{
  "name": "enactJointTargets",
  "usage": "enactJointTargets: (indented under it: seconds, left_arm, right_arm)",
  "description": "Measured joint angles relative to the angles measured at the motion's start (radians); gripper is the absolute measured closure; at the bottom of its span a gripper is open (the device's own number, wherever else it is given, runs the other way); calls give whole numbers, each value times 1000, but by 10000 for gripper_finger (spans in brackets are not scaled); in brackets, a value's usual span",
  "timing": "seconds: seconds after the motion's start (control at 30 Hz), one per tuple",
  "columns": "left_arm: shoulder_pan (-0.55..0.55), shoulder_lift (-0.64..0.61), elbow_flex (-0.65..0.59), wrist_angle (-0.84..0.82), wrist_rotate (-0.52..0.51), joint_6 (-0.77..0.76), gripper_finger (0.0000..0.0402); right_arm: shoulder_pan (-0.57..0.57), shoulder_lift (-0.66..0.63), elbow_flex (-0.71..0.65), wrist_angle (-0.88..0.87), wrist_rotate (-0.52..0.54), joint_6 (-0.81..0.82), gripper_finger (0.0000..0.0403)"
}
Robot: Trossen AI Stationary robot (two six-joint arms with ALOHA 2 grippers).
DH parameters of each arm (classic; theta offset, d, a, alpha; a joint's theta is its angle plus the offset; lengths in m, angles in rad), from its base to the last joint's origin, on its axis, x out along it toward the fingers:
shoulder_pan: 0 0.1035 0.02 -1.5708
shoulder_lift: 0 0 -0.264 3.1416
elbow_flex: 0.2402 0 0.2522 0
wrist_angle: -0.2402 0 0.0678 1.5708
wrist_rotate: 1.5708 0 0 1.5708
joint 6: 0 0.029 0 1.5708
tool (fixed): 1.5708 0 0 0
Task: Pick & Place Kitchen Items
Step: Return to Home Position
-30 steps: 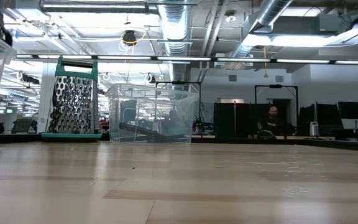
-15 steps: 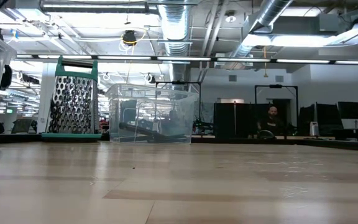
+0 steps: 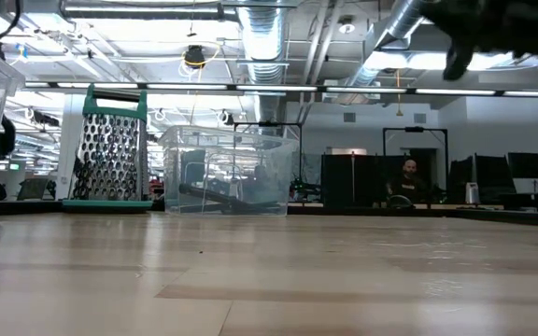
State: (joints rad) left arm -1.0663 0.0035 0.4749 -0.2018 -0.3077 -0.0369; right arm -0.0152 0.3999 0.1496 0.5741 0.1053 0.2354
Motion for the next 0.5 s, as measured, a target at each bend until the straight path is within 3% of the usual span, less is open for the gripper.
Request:
enactJointTargets:
  seconds: [0.13,0.5]
  left_arm:
    - [0,0,-53,73,20,4,401]
    - [0,-3,-211,183,18,-13,401]
  right_arm:
    - [1,-41,-134,151,4,23,403]
    - [1,-61,-141,18,27,-21,403]
